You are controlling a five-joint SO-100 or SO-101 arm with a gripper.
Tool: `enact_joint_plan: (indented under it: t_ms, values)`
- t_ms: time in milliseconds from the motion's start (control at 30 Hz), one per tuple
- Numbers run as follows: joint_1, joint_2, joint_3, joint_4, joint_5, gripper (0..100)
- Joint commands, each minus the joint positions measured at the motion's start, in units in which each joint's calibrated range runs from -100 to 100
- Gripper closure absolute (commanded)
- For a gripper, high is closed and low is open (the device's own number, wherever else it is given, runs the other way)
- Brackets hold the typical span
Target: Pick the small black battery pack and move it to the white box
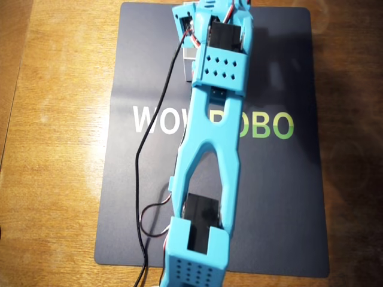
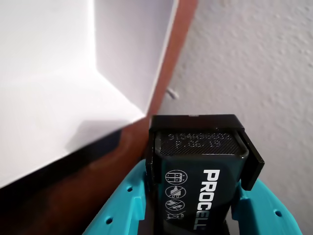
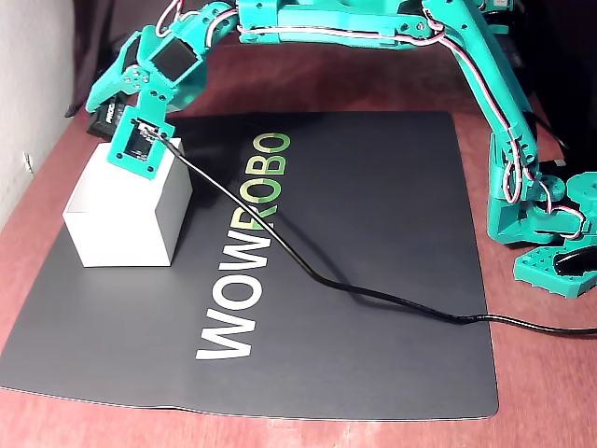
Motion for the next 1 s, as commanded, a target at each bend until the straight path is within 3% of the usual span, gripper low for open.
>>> enact_joint_plan:
  t_ms: [0, 467, 967]
  values:
    - [0.8, 0.1, -4.4, 0.6, 0.1, 92]
    - [-0.3, 0.4, -4.4, 9.3, 0.0, 91]
    - [-2.1, 0.4, -4.2, 10.5, 0.1, 88]
